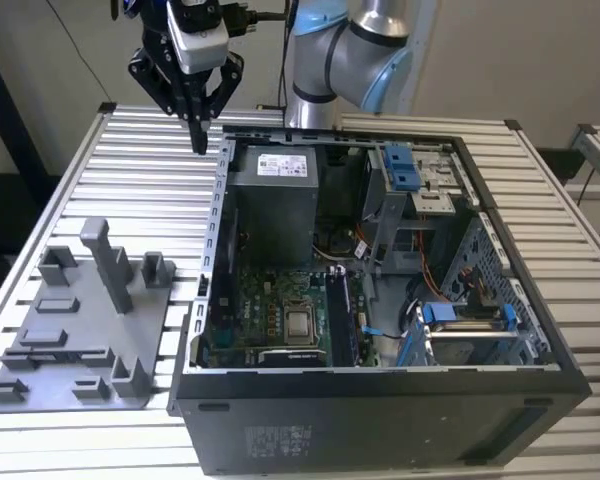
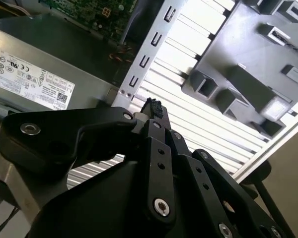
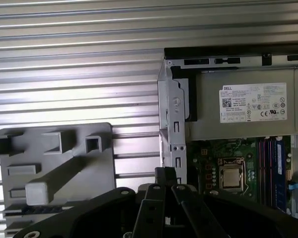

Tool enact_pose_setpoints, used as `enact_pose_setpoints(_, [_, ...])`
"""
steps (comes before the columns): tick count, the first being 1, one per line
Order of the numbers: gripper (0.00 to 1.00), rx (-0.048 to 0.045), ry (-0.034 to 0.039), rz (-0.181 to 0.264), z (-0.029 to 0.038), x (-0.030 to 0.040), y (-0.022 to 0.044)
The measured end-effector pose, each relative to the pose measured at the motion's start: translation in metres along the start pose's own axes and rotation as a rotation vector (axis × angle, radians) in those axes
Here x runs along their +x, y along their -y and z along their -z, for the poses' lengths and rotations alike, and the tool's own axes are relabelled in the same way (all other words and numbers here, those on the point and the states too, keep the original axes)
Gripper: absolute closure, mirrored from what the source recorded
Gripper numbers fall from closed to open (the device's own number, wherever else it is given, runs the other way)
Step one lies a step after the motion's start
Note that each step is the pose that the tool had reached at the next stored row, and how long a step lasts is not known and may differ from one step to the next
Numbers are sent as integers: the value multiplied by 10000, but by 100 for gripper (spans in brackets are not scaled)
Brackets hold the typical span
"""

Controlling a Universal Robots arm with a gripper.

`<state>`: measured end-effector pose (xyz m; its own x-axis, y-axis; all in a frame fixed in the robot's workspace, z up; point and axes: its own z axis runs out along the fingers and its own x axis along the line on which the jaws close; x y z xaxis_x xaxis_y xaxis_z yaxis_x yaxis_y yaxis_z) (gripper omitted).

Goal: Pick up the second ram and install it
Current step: 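Reach for the second ram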

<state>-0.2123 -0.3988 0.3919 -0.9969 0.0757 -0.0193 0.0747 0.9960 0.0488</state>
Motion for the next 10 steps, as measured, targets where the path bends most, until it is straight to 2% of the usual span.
enact_pose_setpoints(10, [89, 0, 0, -14, 2, 164, 12])
